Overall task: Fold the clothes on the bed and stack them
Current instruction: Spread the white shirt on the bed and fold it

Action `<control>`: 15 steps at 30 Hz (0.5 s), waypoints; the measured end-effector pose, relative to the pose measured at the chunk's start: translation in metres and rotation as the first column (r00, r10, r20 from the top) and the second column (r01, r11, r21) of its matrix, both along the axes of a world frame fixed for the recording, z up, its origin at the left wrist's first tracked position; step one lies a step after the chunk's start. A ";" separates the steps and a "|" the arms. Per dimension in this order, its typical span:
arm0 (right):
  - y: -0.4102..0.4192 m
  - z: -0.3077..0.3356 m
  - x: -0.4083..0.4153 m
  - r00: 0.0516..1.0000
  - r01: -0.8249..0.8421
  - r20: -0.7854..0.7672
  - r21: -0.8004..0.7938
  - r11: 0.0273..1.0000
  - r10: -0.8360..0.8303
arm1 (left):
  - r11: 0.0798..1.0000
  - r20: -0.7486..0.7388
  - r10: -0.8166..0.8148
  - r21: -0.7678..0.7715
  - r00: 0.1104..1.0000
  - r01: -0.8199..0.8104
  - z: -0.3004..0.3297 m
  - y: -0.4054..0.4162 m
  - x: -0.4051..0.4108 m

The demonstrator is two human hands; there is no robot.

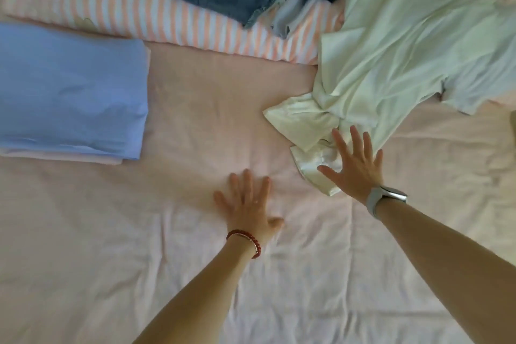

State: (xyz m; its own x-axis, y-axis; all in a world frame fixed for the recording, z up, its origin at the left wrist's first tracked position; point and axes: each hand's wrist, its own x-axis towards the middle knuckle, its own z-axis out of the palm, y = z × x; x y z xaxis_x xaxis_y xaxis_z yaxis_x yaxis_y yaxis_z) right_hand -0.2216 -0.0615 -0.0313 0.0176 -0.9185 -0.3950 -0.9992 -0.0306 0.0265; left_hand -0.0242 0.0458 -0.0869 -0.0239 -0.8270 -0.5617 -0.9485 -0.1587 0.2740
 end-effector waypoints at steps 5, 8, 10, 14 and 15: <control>-0.035 -0.039 -0.028 0.990 -0.142 0.030 0.047 0.989 0.141 | 0.999 0.102 0.026 0.036 0.995 -0.029 -0.020 -0.009 -0.003; -0.040 -0.049 -0.035 0.978 -0.203 0.030 -0.122 0.972 0.208 | 0.994 0.101 0.068 0.082 0.993 -0.076 -0.012 -0.014 -0.008; -0.021 -0.044 -0.039 0.942 -0.271 0.151 -0.182 0.945 0.299 | 0.981 0.023 0.192 0.024 0.981 -0.193 0.004 -0.016 -0.014; 0.091 -0.023 -0.061 0.743 -0.328 0.624 0.028 0.944 0.240 | 0.692 -0.430 0.523 -0.290 0.736 -0.661 0.041 -0.017 -0.039; 0.126 -0.019 -0.072 0.736 -0.370 0.653 0.168 0.914 0.178 | 0.655 -0.452 0.513 -0.342 0.729 -0.673 0.051 -0.014 -0.051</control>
